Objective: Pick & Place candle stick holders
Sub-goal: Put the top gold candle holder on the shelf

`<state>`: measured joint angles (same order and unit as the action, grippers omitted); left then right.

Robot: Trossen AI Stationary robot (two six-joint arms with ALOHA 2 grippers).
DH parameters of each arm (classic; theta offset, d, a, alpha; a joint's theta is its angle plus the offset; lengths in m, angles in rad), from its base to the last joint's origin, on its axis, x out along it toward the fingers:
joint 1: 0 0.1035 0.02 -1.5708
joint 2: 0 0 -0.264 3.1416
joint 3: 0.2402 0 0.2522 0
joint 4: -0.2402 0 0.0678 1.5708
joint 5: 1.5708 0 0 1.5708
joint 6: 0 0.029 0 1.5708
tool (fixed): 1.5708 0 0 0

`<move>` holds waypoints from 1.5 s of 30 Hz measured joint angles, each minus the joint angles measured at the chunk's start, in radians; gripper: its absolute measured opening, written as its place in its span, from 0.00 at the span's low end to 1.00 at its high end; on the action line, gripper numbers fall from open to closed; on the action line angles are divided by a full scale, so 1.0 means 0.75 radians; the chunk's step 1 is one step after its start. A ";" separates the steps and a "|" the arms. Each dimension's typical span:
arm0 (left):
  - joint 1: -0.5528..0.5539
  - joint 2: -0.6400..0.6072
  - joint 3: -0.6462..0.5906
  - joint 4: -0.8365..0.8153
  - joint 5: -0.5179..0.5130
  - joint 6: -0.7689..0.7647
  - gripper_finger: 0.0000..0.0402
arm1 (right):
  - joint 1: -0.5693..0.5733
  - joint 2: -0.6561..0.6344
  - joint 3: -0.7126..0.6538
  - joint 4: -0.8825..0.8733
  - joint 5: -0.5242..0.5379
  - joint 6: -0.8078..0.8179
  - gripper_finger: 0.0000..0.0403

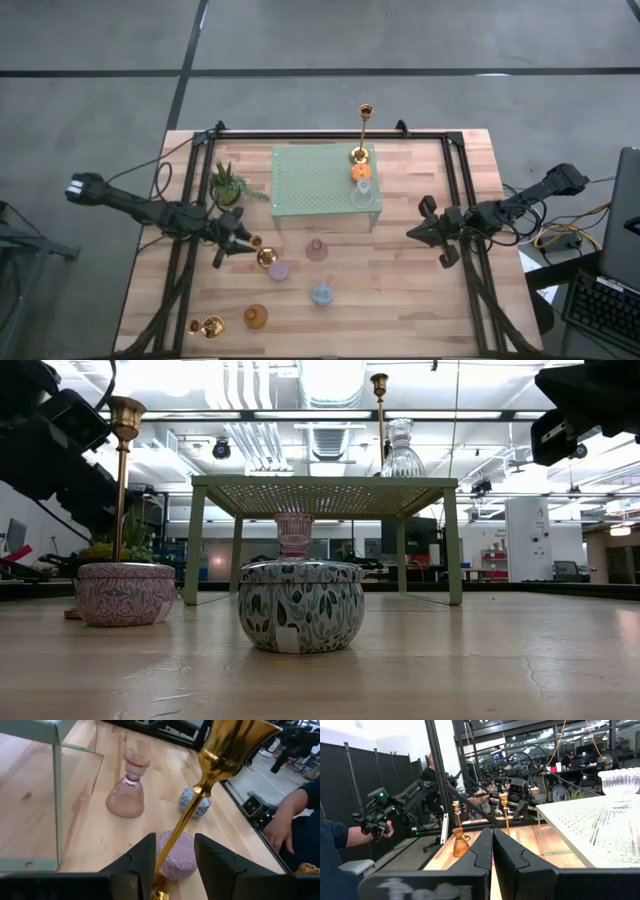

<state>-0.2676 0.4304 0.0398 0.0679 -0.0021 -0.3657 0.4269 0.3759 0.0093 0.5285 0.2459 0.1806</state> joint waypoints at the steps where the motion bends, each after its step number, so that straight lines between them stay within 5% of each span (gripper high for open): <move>1: 0.000 0.008 0.000 0.016 -0.001 0.004 0.34 | 0.000 0.000 0.000 0.000 0.000 0.001 0.02; 24: -0.018 0.149 -0.016 0.332 -0.010 0.023 0.33 | 0.000 -0.001 0.000 0.000 0.000 0.001 0.02; 40: -0.024 0.150 -0.016 0.384 -0.036 0.036 0.03 | 0.000 -0.001 0.000 0.000 0.000 0.002 0.02; 45: -0.025 0.150 -0.016 0.426 -0.026 0.042 0.01 | 0.000 0.000 0.000 0.000 0.000 0.002 0.02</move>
<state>-0.2860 0.5431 0.0280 0.3871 -0.0214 -0.3339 0.4268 0.3758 0.0093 0.5285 0.2459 0.1817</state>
